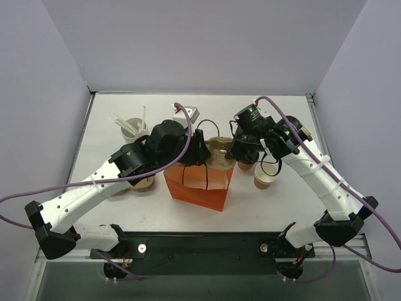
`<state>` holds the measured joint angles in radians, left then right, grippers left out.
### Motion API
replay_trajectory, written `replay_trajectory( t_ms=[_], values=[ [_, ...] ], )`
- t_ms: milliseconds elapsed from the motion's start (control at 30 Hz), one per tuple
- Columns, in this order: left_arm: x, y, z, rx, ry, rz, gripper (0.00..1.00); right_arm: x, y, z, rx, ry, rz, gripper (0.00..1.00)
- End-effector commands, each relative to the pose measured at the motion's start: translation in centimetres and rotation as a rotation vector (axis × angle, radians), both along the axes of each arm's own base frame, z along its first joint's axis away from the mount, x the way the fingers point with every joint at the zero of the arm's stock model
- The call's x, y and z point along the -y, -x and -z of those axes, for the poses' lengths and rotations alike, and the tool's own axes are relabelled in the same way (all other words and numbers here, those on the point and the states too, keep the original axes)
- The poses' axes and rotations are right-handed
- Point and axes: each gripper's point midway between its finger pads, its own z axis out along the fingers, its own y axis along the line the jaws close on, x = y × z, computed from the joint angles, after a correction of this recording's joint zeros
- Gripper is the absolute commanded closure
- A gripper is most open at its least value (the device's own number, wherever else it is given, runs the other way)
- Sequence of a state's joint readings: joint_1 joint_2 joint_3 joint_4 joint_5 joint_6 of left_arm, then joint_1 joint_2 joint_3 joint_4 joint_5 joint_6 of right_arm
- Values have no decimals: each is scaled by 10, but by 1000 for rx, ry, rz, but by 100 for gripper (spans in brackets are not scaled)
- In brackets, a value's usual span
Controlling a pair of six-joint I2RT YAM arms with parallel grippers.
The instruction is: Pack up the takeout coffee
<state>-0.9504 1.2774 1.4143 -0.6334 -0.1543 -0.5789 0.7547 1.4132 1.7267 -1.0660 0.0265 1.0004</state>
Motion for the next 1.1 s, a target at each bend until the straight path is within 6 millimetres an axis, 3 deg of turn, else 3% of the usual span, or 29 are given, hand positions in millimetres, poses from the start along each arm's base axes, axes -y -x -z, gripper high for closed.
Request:
replay_trajectory(
  t_ms=[0,433,633,800,1067],
  values=[
    [-2,0,-7,33,0,5,46,1,9,-7,9,-31,-3,89],
    [-12,11,-21,58,10,41,53,15,18,-18,46,-62,32,69],
    [-16,18,-19,58,9,65,53,32,30,-12,44,-67,75,68],
    [-14,22,-15,45,6,91,53,43,37,-21,93,-95,89,68],
    [-20,25,-8,46,-29,103,53,41,34,-38,173,-171,78,64]
  ],
)
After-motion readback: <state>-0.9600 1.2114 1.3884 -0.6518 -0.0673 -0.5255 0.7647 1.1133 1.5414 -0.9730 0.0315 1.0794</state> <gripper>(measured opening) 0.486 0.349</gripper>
